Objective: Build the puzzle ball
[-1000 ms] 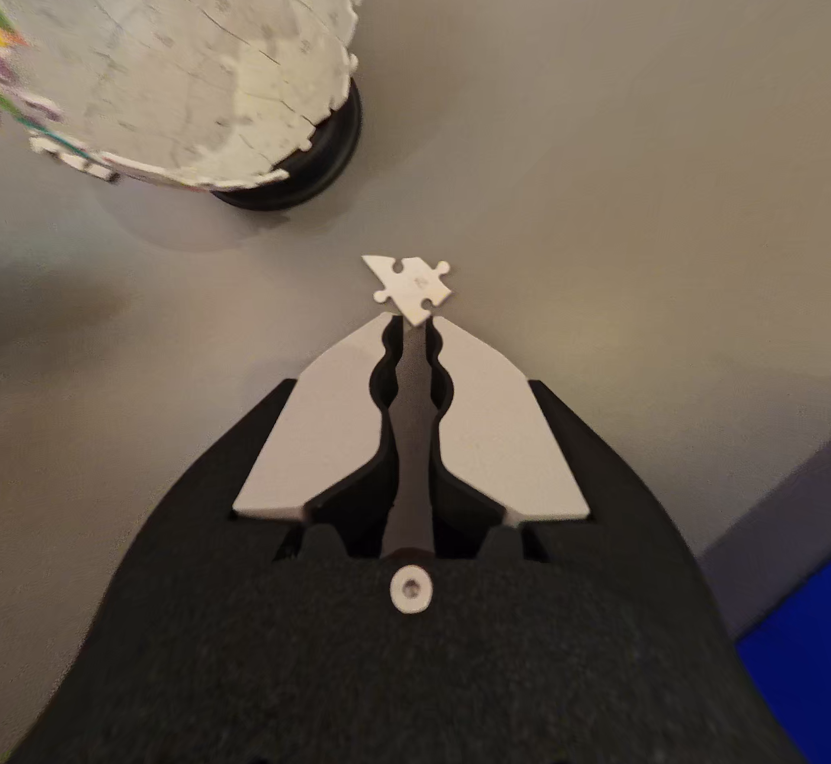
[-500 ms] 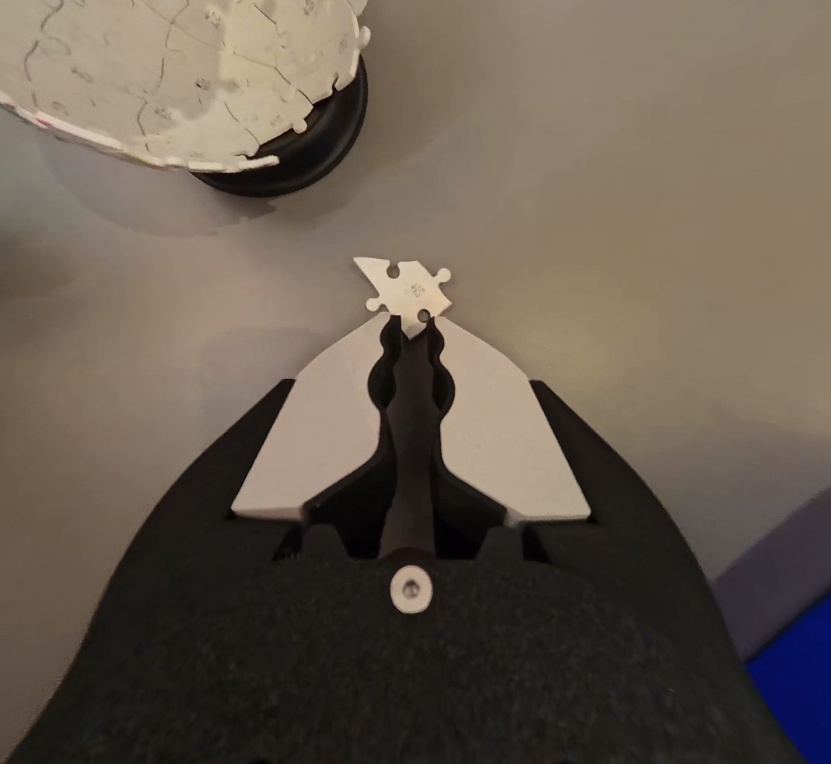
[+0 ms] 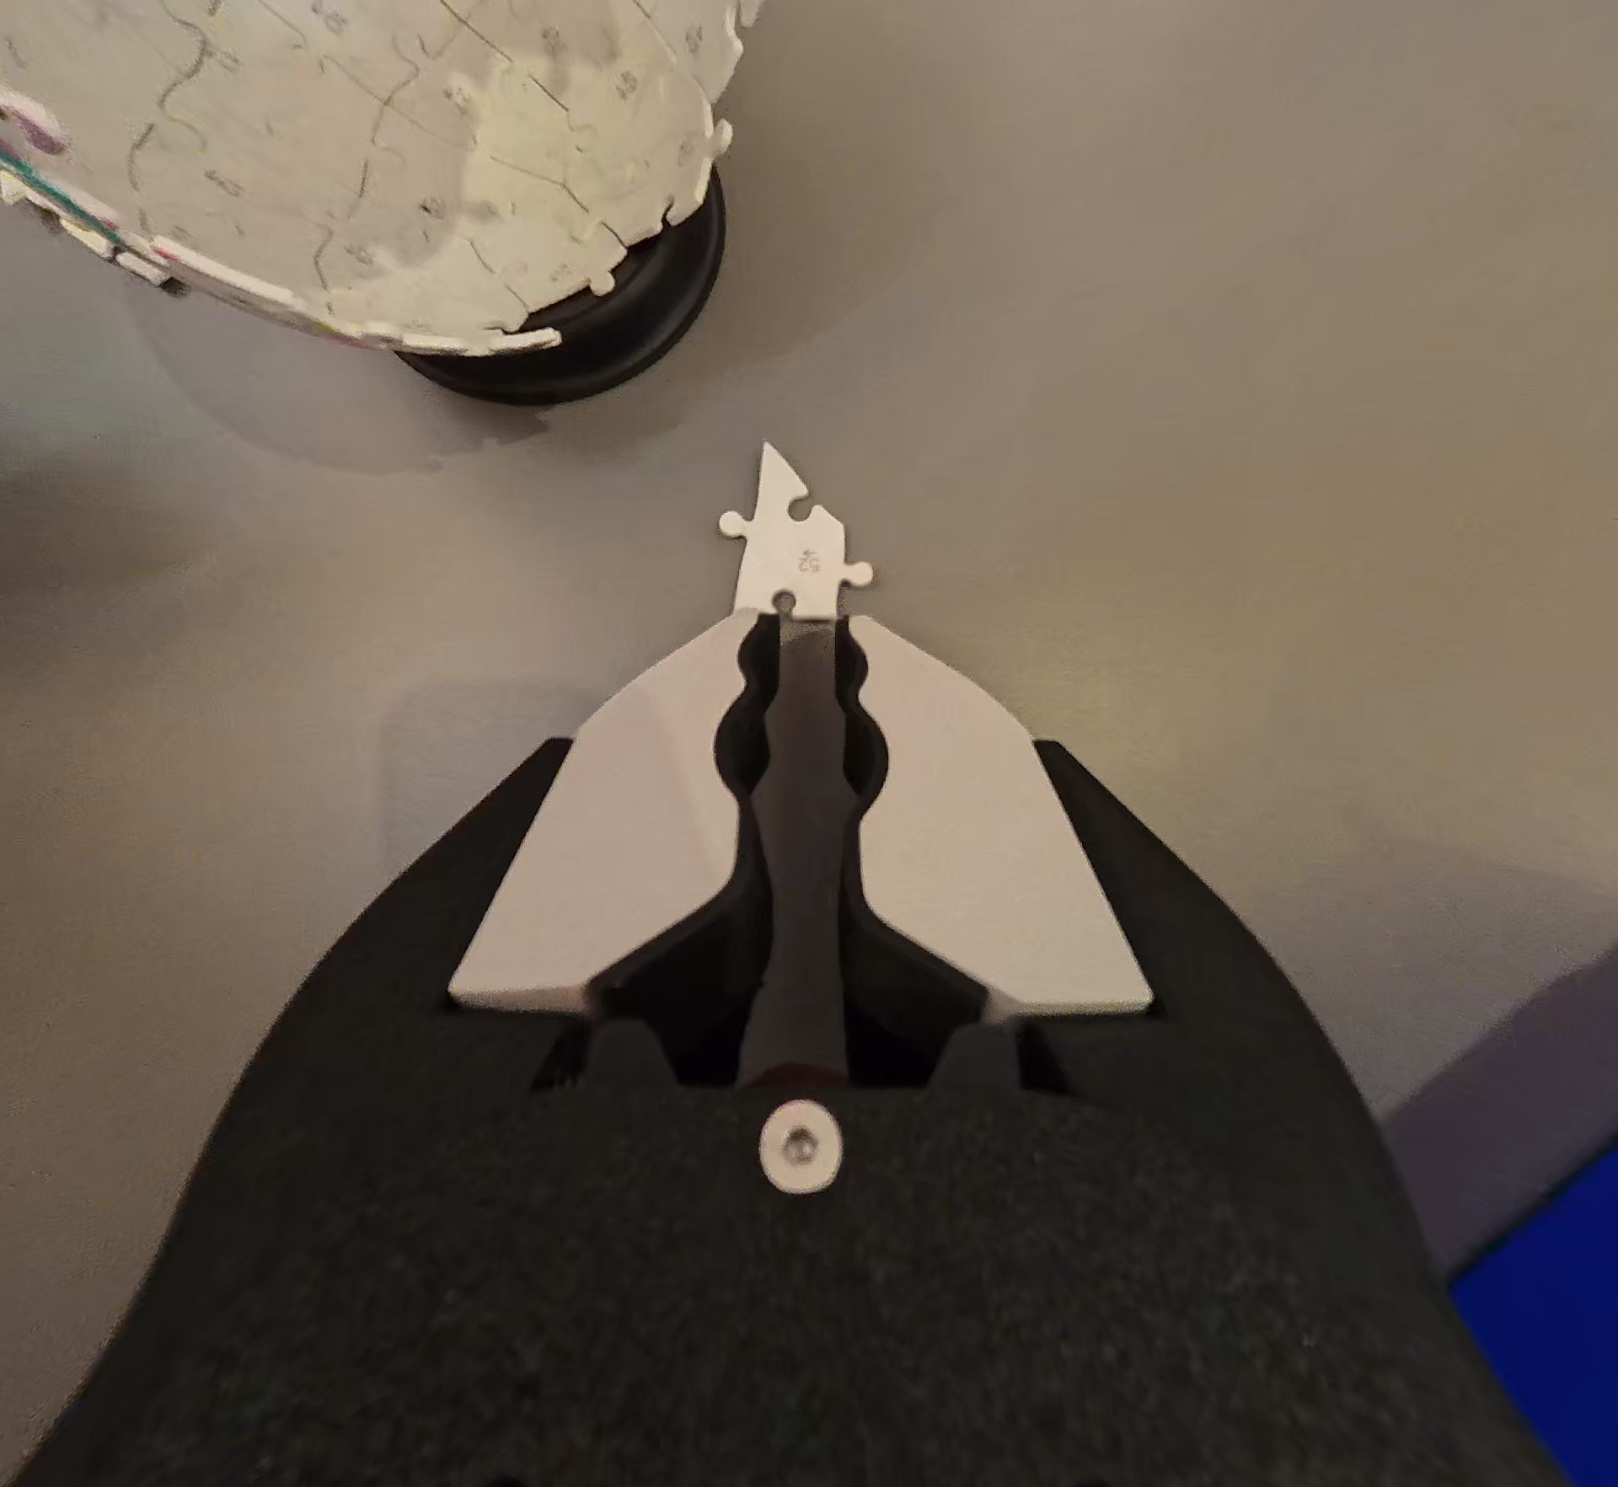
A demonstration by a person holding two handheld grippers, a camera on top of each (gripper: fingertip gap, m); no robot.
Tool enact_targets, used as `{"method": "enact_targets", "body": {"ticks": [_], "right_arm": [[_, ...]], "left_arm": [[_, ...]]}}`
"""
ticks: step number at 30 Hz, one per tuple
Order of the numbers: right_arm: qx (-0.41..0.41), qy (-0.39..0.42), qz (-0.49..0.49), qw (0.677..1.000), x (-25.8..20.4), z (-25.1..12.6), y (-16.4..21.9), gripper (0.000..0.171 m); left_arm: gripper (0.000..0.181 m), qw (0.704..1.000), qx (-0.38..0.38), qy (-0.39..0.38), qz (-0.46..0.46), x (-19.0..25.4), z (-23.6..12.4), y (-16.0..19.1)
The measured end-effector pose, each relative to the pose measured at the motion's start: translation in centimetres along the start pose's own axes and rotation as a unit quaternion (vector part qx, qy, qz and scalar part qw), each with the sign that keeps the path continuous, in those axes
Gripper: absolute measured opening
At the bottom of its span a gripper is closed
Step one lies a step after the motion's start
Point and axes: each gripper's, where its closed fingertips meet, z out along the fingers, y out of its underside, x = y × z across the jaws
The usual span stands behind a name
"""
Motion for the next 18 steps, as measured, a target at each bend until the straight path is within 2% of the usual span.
{"method": "enact_targets", "body": {"ticks": [6, 18], "right_arm": [[-0.007, -0.006, 0.004, 1.000, -0.1, 0.5, 0.2, 0.018], [-0.005, -0.009, 0.001, 1.000, -0.8, 0.2, -0.1, 0.017]], "left_arm": [[0.060, 1.000, 0.001, 0.000, 0.002, 0.1, 0.0, -0.2], [0.060, 1.000, 0.004, -0.002, 0.002, 0.0, -0.4, -0.2]]}}
